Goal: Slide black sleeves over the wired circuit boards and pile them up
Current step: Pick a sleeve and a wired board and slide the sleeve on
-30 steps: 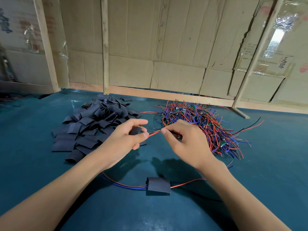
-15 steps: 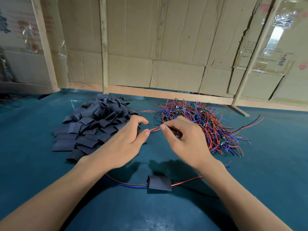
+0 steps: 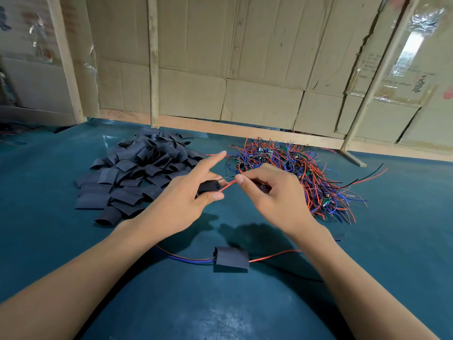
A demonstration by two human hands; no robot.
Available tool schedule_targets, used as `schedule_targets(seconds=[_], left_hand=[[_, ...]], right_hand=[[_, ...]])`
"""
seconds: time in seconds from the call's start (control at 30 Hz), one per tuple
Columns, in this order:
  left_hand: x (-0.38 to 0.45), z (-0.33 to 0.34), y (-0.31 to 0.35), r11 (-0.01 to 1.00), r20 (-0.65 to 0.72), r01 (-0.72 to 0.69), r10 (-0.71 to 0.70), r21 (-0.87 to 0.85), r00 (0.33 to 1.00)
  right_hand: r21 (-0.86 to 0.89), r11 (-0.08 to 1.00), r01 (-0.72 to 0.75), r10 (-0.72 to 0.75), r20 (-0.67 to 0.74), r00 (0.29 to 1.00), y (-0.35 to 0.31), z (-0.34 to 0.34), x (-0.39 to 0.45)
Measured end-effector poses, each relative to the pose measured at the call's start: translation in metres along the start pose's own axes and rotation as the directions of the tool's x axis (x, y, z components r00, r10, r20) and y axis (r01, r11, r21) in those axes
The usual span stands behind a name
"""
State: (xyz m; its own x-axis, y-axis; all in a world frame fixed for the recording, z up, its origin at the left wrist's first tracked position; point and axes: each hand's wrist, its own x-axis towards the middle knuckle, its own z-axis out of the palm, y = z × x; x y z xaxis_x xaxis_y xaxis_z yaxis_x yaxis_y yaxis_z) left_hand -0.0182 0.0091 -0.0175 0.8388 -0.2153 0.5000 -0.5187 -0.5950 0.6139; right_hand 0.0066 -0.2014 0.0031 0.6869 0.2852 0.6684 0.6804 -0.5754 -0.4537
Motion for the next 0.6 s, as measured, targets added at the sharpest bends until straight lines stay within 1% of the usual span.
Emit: schedule_targets(seconds=[0.07,0.17,0.23,0.3,0.43,0.47,0.6], left_hand=[[0.0005,0.0011,0.0004,0.999,-0.025,-0.009,0.008,-0.032,1.0],[0.0008,0.0011,0.0013,0.999,-0.041,-0.037,0.035,-0.035,0.999],[0.0006,0.0009,0.0018,0.999,-0.05,-0.037,0.035,-0.036,0.998],[-0.0002,0.0016,0.002,0.999,-0.067,-0.033,0.03,-0.041,0.997],[-0.0006,0.0018,0.0011,0.999,-0.082,-0.033,0.03,-0.036,0.996],[-0.0005,0.0019,0.0004,0.999,-0.085,-0.036,0.033,-0.033,0.996],[0.0002,0.0026,-0.0019,0.999,-0.101,-0.032,0.03,-0.02,0.994]], right_hand=[[0.001,1.0,-0.002,0.002,-0.01,1.0,0.001,-0.0003,0.0011],[-0.023,1.0,-0.007,0.007,-0.026,1.0,0.0003,0.0013,0.0009],[-0.001,1.0,-0.018,0.018,-0.034,0.999,-0.0003,0.0036,0.0003],[0.055,0.998,-0.018,0.021,-0.04,0.999,-0.0007,0.0052,-0.001],[0.139,0.989,0.044,-0.037,-0.053,0.998,-0.0025,0.0066,-0.0036],[0.172,0.984,0.04,-0.031,-0.057,0.998,-0.0027,0.007,-0.0034],[0.355,0.931,-0.087,0.1,-0.02,0.995,-0.0019,0.0072,-0.0009]])
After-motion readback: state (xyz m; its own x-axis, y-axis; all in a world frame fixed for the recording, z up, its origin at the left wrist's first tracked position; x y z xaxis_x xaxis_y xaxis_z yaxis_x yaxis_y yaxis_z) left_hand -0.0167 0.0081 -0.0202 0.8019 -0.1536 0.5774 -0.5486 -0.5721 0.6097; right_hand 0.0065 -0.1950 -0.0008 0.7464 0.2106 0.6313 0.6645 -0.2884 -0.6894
